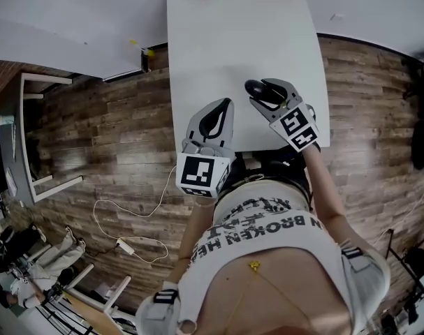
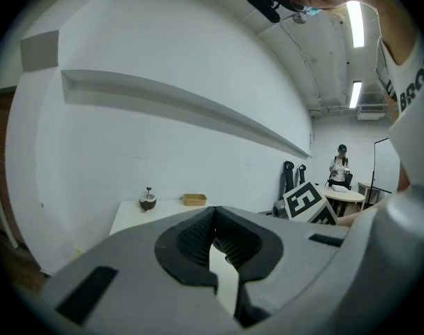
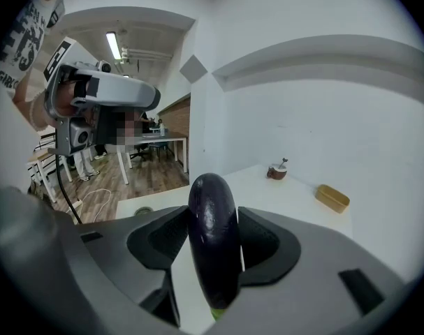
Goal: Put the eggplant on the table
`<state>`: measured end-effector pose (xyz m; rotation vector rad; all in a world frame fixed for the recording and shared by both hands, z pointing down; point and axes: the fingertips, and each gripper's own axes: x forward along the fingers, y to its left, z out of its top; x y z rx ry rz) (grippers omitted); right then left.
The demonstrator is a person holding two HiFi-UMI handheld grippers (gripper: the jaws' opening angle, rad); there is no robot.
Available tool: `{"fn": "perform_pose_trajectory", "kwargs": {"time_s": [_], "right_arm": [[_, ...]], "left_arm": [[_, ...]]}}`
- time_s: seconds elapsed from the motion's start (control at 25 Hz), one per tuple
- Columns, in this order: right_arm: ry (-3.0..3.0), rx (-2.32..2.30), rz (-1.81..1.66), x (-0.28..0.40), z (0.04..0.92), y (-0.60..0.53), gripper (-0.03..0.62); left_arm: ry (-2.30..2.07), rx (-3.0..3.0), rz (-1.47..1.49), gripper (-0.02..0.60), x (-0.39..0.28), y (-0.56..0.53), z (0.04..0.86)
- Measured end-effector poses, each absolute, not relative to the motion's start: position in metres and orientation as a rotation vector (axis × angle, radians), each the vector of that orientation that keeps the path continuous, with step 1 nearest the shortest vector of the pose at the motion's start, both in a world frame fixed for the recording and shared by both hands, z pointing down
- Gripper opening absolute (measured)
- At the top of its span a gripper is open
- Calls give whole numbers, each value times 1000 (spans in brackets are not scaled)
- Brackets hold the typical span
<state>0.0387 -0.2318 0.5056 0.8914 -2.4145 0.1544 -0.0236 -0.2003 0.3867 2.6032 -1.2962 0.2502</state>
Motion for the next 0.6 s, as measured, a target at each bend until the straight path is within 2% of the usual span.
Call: {"fn": "perform_pose_trajectory", "kwargs": {"time_s": [0.6], "right_arm": [[-2264, 703, 221, 32, 597, -217, 221]], "left_arm": [[-1329, 2537, 282, 6, -42, -184, 407]]}}
